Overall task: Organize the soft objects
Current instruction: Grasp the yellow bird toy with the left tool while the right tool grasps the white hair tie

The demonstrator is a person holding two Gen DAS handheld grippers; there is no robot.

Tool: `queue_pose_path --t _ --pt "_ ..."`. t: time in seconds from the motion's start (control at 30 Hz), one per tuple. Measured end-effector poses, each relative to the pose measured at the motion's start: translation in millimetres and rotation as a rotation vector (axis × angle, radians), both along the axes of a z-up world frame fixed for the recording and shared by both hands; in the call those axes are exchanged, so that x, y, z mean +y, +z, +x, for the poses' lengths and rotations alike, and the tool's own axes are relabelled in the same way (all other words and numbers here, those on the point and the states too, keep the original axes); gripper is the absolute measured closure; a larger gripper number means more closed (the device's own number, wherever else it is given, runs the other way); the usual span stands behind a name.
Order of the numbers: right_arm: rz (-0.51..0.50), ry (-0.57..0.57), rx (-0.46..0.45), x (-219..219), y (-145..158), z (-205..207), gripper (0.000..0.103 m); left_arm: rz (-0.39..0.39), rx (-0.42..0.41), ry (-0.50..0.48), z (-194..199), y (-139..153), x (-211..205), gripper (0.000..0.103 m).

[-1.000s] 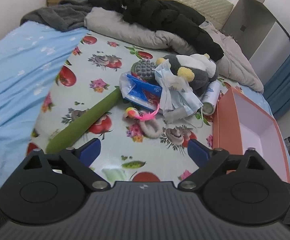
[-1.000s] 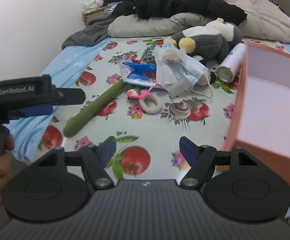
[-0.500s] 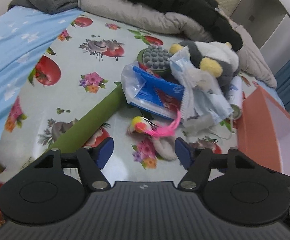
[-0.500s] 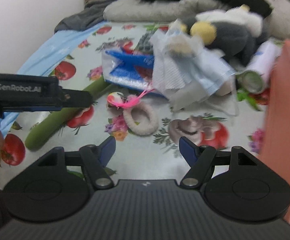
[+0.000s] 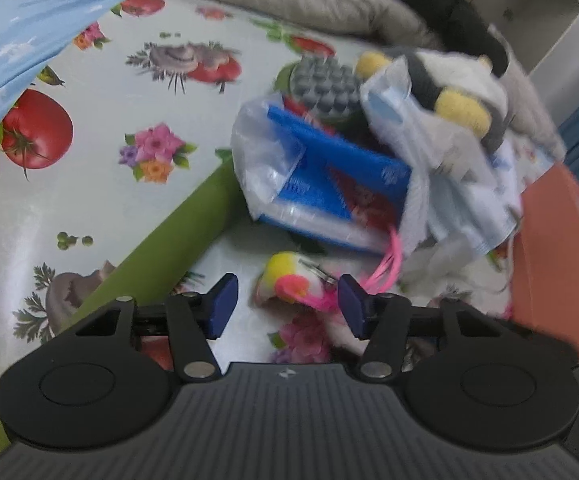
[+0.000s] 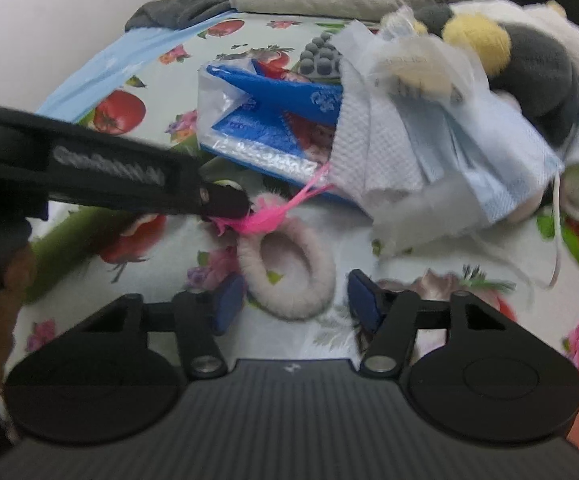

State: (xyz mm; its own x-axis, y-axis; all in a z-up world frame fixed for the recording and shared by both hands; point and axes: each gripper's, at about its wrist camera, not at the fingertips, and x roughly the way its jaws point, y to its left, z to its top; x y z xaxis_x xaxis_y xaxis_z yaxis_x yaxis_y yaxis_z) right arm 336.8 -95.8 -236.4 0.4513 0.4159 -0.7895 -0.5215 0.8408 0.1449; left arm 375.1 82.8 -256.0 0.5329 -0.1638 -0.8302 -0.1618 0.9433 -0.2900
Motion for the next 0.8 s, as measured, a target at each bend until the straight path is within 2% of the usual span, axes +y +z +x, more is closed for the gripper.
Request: queue_pose_path --t 0.07,0.13,0.17,0.27,0.53,0.8 --pt "-0.031 0.018 -0.021 5 1 1 0.052 0.027 0.020 -0.023 4 -3 -5 0.055" --pt "-0.047 0.038 -0.021 9 1 4 0.064 0.001 0.023 -0.005 3 -5 -4 0.062" --pt "-0.052 0.045 -0.020 11 1 6 0.078 -0.011 0.025 0.004 3 -5 -3 0.063" --pt "-0.026 0.045 0.019 9 5 9 0.089 0.003 0.010 0.017 -3 -1 -4 0.064" --pt "-0.019 0.000 0.054 -10 18 -13 0.091 -0.002 -0.031 0.037 -39 30 -5 0.064" --pt "-0.010 -0.068 0.071 -35 40 -64 0.092 0.008 -0.034 0.023 -104 52 -16 0.064"
